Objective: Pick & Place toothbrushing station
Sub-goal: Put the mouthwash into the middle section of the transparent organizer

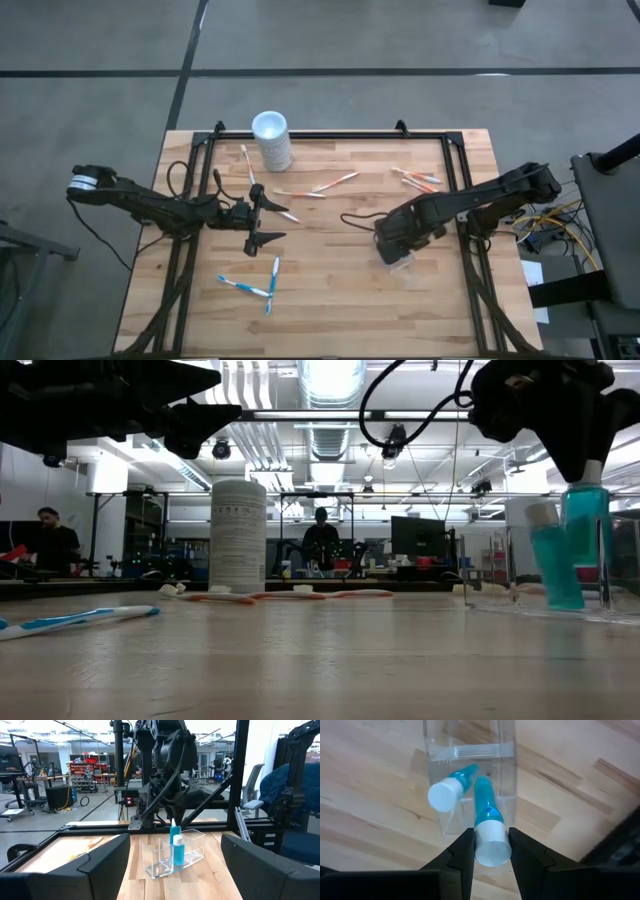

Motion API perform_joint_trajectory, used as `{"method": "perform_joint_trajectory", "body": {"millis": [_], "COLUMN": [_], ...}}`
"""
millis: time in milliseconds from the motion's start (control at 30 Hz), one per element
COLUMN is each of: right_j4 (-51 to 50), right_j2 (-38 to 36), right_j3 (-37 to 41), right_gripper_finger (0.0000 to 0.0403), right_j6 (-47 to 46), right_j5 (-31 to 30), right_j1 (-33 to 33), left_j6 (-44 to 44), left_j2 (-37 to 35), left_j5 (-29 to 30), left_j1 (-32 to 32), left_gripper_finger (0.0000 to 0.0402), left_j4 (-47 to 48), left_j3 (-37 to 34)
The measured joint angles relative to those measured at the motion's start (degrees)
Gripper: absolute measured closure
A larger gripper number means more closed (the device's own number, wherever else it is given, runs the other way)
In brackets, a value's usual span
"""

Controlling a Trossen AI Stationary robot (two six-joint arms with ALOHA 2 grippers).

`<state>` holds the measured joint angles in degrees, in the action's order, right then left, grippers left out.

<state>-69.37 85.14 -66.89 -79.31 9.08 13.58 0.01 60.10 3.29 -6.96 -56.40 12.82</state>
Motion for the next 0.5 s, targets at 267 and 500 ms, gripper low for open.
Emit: {"method": "perform_joint_trajectory", "body": {"millis": [267,500], "right_j4": [2.4,2.9], "right_j2": [0.0,0.0], "right_j3": [3.4,5.4], "right_gripper_finger": [0.0303,0.0303], "right_j6": [-0.2,-0.2], "right_j5": [1.4,2.0], "right_j1": [0.0,0.0], "left_j6": [0.0,0.0], "left_j2": [0.0,0.0], "left_j5": [0.0,0.0], "left_j1": [0.0,0.0], "left_gripper_finger": [0.0083,0.0083], "left_j4": [0.0,0.0], "left_j3": [0.0,0.0]}}
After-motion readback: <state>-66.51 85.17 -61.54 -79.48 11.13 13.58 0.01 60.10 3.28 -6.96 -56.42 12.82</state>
